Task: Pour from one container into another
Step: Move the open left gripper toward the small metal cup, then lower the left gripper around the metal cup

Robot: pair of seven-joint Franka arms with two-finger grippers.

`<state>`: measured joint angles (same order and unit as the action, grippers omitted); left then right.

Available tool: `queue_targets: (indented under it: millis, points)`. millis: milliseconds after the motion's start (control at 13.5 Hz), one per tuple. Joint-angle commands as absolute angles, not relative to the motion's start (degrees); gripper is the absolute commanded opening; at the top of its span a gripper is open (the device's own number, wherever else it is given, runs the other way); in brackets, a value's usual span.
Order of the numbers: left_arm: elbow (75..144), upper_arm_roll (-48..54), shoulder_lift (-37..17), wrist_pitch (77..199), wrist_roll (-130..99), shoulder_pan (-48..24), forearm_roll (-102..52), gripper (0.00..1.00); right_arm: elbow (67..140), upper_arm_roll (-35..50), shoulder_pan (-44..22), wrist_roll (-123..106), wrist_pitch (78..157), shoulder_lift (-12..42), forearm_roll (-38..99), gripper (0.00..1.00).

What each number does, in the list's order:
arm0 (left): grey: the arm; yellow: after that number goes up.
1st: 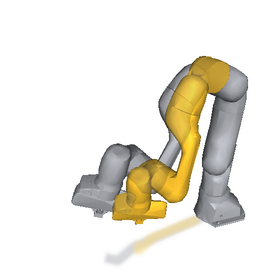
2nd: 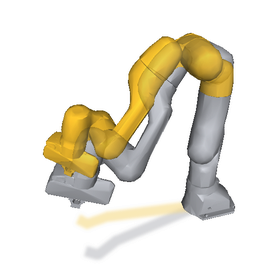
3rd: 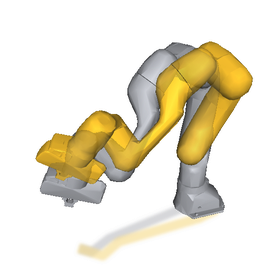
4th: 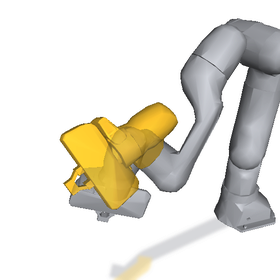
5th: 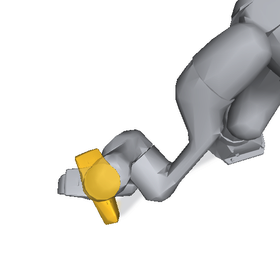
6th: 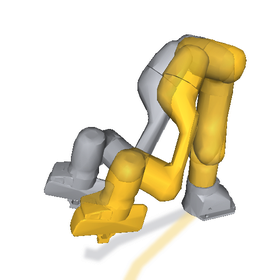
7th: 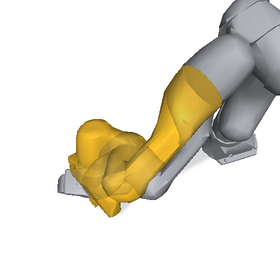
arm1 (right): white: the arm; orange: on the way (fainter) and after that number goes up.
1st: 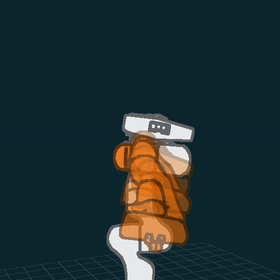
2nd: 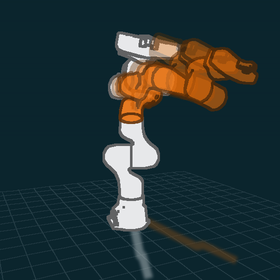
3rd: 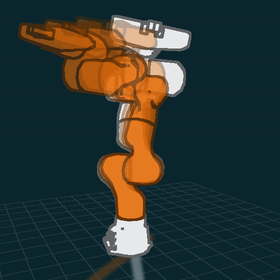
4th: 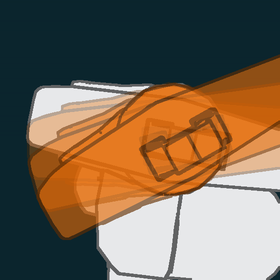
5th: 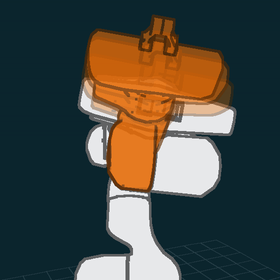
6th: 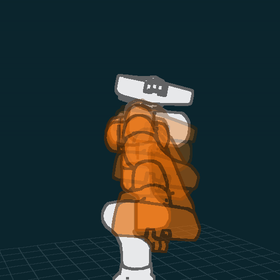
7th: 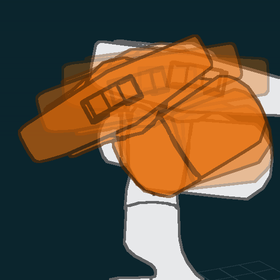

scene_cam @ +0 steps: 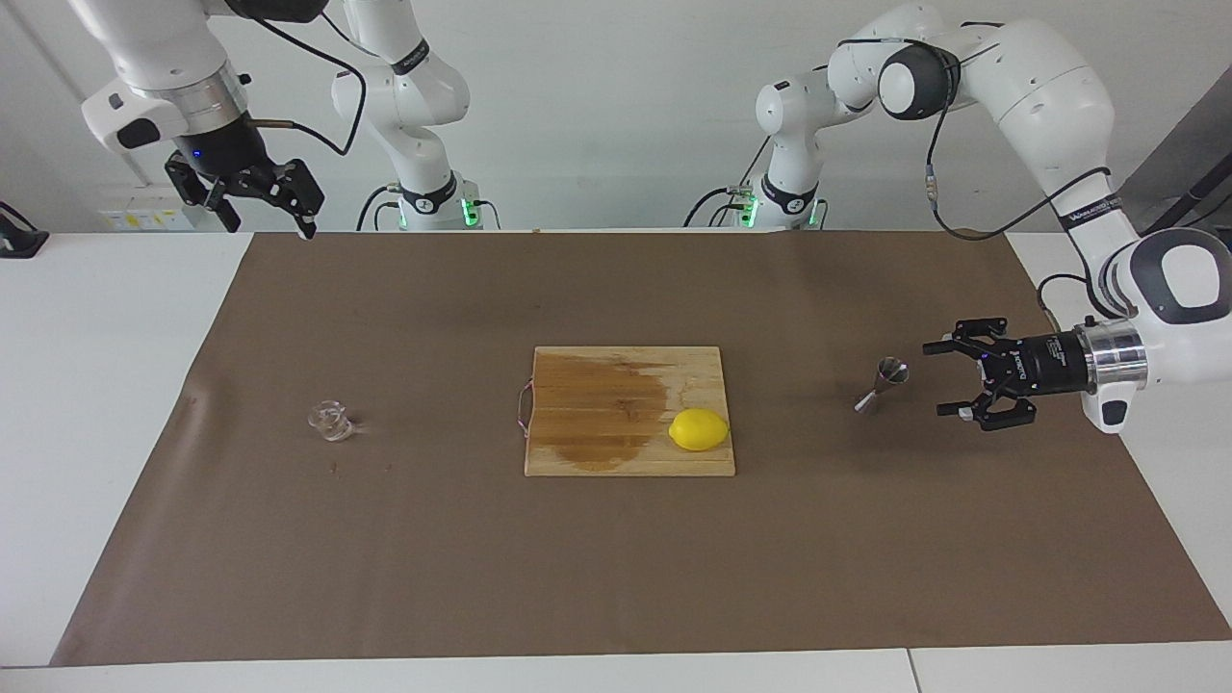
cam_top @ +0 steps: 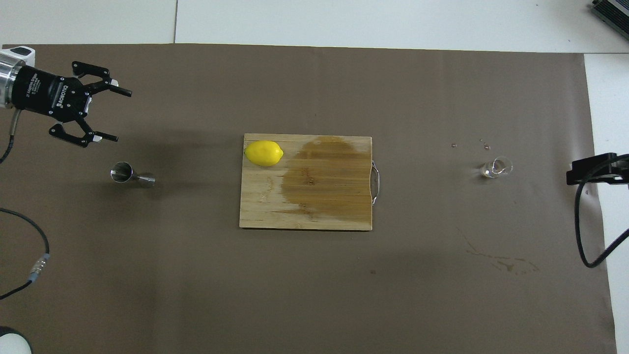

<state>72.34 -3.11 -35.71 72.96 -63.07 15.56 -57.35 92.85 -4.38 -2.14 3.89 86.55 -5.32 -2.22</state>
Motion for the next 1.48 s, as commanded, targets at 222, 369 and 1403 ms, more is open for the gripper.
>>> queue_targets:
  millis: [222, 369, 1403]
  points:
    - [84.6, -3.6, -30.1, 74.4, -59.8, 17.0, -61.5, 1.00, 93.5, -4.3, -2.0, 4.3, 86.5, -6.2, -0.9, 1.00]
    - [87.7, -3.6, -28.9, 75.7, -57.9, 17.4, -61.5, 1.00, 93.5, -4.3, -2.0, 4.3, 86.4, -6.2, -0.9, 1.00]
    - [100.6, -3.5, -26.1, 82.4, -46.5, 19.6, -61.1, 1.00, 93.5, -4.3, -1.9, 4.3, 86.5, -6.2, -0.9, 1.00]
